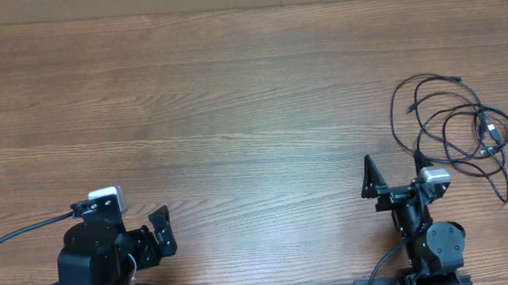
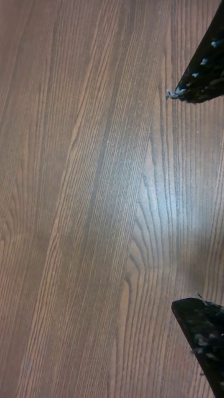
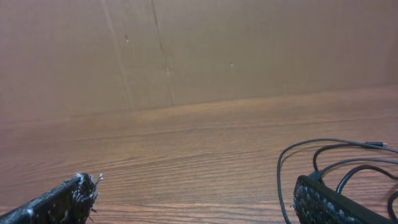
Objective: Untangle cables
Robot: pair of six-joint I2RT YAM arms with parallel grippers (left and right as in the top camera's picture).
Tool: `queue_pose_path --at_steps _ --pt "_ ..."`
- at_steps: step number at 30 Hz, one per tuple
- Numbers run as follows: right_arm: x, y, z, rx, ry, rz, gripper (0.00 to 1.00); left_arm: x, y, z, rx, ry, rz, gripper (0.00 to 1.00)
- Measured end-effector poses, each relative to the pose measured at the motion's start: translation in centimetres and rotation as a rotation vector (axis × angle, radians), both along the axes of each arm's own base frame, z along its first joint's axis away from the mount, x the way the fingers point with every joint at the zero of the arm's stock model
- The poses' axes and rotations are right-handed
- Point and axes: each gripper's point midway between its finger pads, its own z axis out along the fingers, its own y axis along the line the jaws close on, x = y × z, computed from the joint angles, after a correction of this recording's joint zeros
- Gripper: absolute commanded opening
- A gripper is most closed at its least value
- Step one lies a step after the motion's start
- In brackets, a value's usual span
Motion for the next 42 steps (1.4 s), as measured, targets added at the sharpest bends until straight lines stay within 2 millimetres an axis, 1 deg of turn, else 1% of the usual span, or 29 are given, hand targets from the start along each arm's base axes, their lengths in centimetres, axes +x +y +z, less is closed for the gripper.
queue_pose_path --at_steps 25,29,32,36,42 --pt "0.0 0.0 0.0 -0.003 0.000 0.000 1.00 0.0 0.0 0.0 0.000 0.001 0.000 1.00" --pt "0.0 0.0 0.0 -0.003 0.000 0.000 1.00 -0.5 0.1 -0.4 0.004 0.021 0.000 1.00" --pt "0.0 0.0 0.0 -0.003 0.000 0.000 1.00 -0.2 0.1 -0.2 -0.003 -0.020 0.003 1.00" --pt "0.0 0.0 0.0 -0.003 -0.001 0.001 1.00 0.8 0.4 -0.4 -0.016 -0.118 0.027 0.99" --pt "0.0 0.0 0.0 -0.003 -0.001 0.001 1.00 2.5 0.9 -2.6 -0.003 -0.313 0.038 1.00"
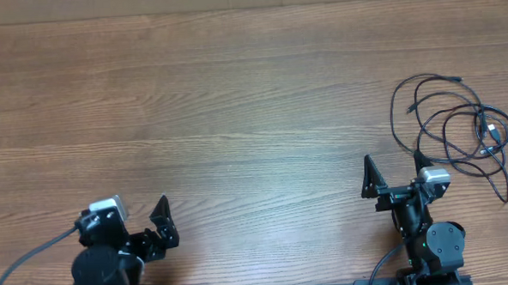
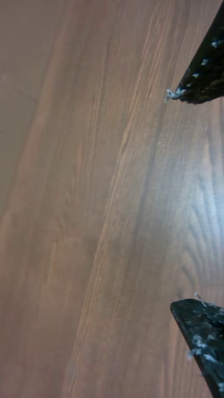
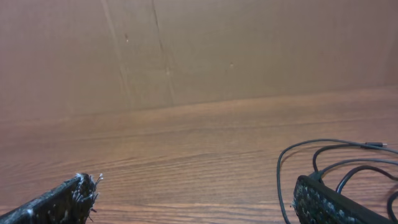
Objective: Untangle cables
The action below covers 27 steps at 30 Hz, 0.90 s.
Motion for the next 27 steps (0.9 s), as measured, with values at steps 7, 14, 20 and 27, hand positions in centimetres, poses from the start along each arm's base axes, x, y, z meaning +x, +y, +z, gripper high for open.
queue_pose_path --at_steps 7,14,20,27 --pt "0.0 0.0 0.0 0.000 0.001 0.000 1.00 2.7 0.2 -0.3 0.049 -0.240 -0.018 1.00" --pt "0.0 0.0 0.0 0.000 0.000 0.000 1.00 5.1 -0.1 0.9 0.103 -0.461 -0.044 1.00" --pt "0.0 0.0 0.0 0.000 0.000 0.000 1.00 5.9 -0.3 2.8 0.165 -0.669 -0.048 1.00" --pt "0.0 0.0 0.0 0.000 0.000 0.000 1.00 6.6 -0.3 -0.3 0.208 -0.617 -0.059 1.00"
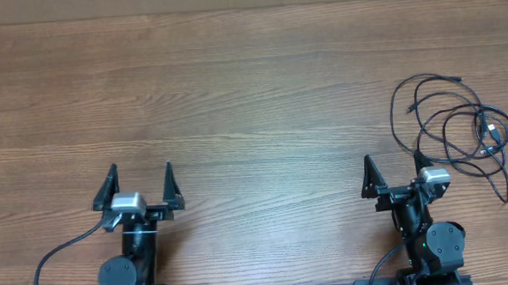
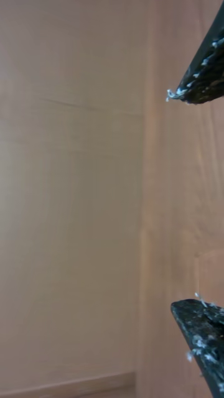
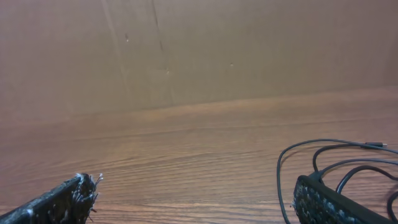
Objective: Untangle cables
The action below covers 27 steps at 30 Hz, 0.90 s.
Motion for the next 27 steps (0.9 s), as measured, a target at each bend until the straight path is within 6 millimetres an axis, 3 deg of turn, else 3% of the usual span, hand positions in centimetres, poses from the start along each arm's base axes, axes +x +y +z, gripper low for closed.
queue_pose_path --at_steps 7,27 --pt "0.0 0.0 0.0 0.000 0.000 0.000 1.00 0.2 -0.5 -5.5 0.037 0.217 -0.025 1.00" --pt "0.0 0.0 0.0 0.000 0.000 0.001 1.00 0.2 -0.8 -5.6 0.067 0.221 -0.043 1.00"
